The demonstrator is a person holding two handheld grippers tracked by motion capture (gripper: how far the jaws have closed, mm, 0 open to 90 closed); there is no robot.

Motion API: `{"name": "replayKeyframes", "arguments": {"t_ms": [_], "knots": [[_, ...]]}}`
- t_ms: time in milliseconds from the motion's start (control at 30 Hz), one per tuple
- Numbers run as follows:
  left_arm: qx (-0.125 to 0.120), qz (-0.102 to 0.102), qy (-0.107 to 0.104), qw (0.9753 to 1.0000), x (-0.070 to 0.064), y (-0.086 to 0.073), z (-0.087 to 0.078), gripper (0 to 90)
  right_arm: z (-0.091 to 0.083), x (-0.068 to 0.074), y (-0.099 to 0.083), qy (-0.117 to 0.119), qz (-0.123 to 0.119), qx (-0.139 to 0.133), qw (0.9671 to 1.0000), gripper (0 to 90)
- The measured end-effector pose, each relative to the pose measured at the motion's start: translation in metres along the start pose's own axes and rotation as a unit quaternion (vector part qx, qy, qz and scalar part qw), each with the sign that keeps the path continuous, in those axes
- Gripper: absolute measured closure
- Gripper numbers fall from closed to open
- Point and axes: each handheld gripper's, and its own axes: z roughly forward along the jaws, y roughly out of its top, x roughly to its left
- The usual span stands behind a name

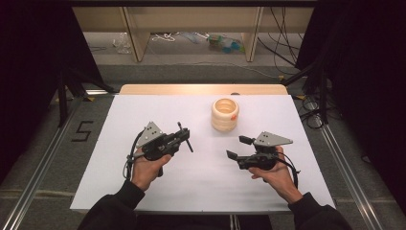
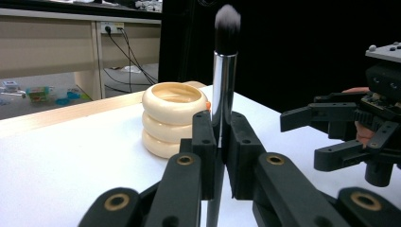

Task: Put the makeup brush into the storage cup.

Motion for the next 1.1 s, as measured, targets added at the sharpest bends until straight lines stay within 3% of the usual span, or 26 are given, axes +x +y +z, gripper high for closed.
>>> {"name": "replayKeyframes", "arguments": {"t_ms": [367,500,667,1100], "knots": [[0.006,-0.004,0.012,0.9999,0.006,0.001,-0.002,83.5,-0.012,-0.003,-0.007,-0.004,0.002,0.005,1.0,20.3],[0.006,-0.007,0.018,0.9998,0.009,0.001,-0.002,83.4,-0.018,-0.004,-0.008,-0.012,-0.006,0.023,0.9997,19.0],[0.005,-0.006,0.02,0.9998,0.01,0.002,-0.003,83.4,-0.023,-0.007,-0.011,-0.022,-0.001,0.01,0.9997,19.4],[0.012,-0.002,0.015,0.9998,0.01,0.004,0.004,83.4,-0.04,-0.014,-0.019,-0.045,0.002,0.011,0.9989,19.2]]}}
